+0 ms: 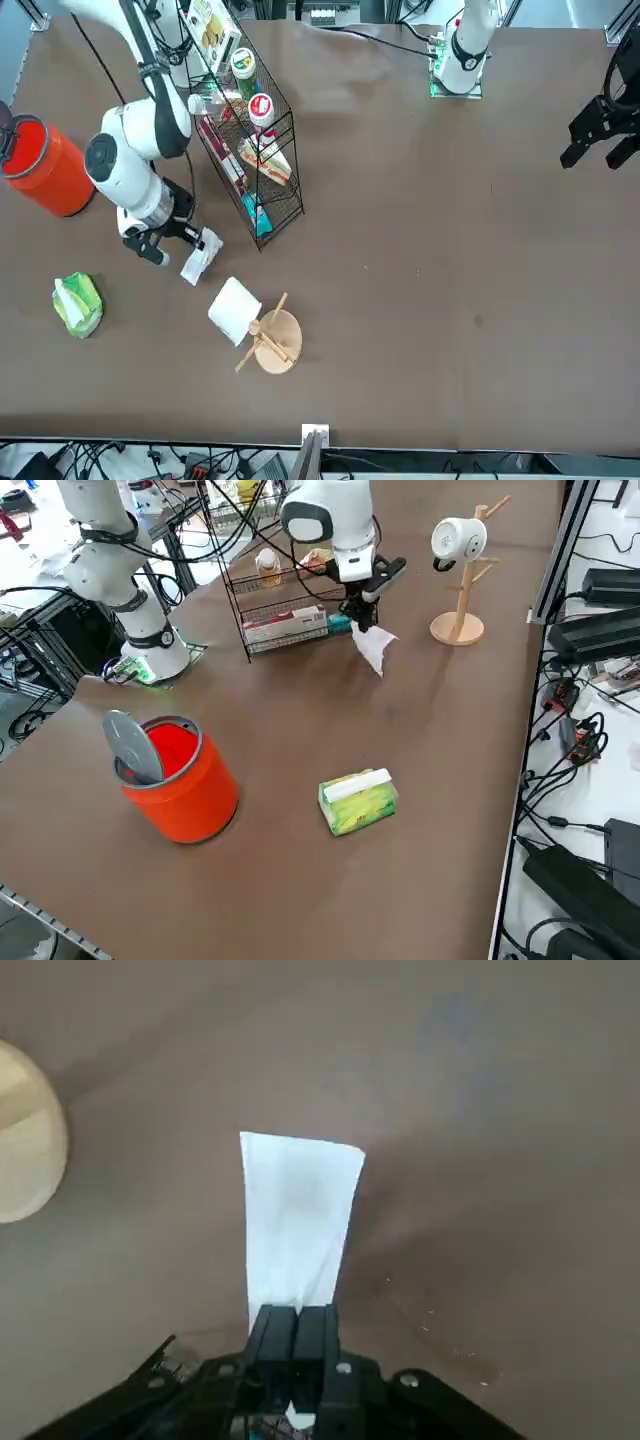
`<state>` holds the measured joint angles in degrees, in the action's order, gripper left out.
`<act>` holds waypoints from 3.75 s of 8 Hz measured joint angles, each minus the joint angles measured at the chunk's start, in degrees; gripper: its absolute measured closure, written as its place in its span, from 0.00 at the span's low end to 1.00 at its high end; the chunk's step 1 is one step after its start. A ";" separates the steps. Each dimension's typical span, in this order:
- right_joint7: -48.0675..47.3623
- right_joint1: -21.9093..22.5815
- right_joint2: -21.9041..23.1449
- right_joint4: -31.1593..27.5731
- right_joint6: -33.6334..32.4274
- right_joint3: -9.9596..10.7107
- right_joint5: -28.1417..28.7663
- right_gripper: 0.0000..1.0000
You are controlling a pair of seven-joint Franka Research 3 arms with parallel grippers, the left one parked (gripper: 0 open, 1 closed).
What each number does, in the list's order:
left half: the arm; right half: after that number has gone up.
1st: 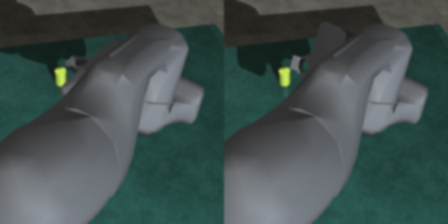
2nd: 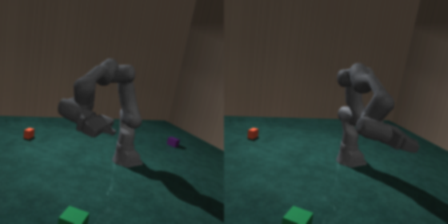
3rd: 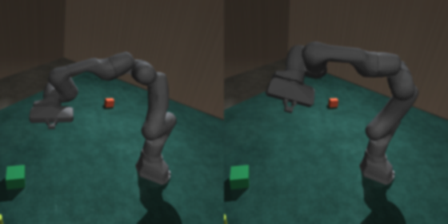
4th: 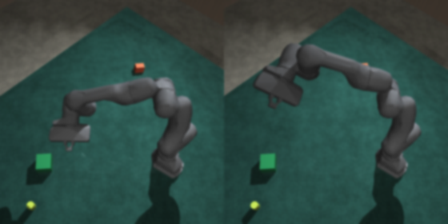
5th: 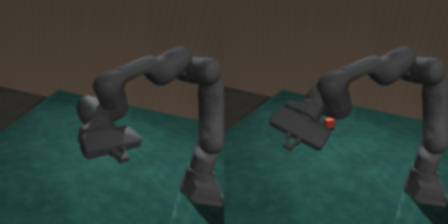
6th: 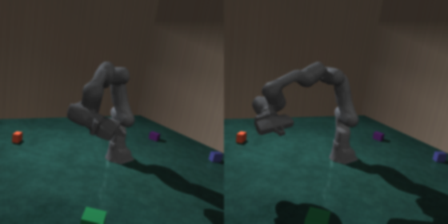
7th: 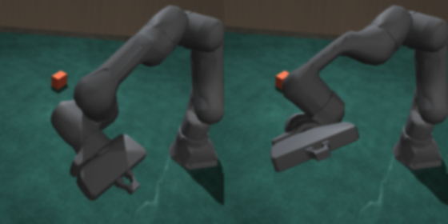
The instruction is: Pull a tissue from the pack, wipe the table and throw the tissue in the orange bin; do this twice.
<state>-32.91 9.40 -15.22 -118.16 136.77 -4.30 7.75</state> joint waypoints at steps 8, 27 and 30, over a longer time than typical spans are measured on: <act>-3.34 0.05 -1.84 -4.72 -2.15 -0.02 0.11 0.99; -5.71 -0.02 -4.54 -9.01 -8.10 2.10 -9.37 0.99; -5.84 -0.02 -4.40 -8.97 -10.37 2.15 -11.01 0.99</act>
<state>-38.75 9.37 -19.62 -127.13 126.40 -2.14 -3.26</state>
